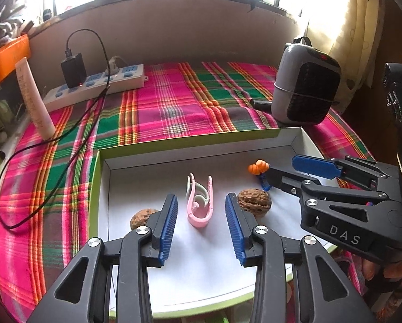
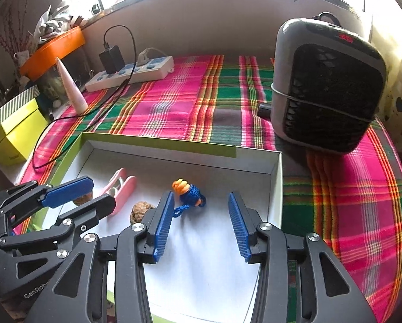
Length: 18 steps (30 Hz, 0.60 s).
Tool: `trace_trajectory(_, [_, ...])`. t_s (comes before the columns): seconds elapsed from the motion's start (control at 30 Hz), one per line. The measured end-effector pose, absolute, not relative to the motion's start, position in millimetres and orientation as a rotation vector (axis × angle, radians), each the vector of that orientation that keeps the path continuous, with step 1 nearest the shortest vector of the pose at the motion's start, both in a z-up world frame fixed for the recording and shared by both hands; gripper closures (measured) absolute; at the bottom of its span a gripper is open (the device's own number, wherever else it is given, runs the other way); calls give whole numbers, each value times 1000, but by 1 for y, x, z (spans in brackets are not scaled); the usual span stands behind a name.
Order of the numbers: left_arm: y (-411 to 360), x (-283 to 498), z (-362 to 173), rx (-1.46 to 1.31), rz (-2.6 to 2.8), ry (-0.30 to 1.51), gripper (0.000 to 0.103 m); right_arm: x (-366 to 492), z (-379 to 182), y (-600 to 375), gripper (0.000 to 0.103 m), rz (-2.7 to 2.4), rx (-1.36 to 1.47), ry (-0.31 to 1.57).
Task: Organize objects
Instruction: 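Lift both open tools away from the tray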
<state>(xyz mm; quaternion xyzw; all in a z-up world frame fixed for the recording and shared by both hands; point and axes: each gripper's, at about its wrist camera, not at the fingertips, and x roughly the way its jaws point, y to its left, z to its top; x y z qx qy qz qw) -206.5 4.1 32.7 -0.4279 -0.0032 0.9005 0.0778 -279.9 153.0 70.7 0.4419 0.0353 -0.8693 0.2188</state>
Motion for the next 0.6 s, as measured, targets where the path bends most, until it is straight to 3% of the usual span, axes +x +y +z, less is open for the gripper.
trace_trajectory(0.6, [-1, -170, 53, -1216, 2762, -26, 67, -247, 86, 160, 60, -2429, 1170, 57])
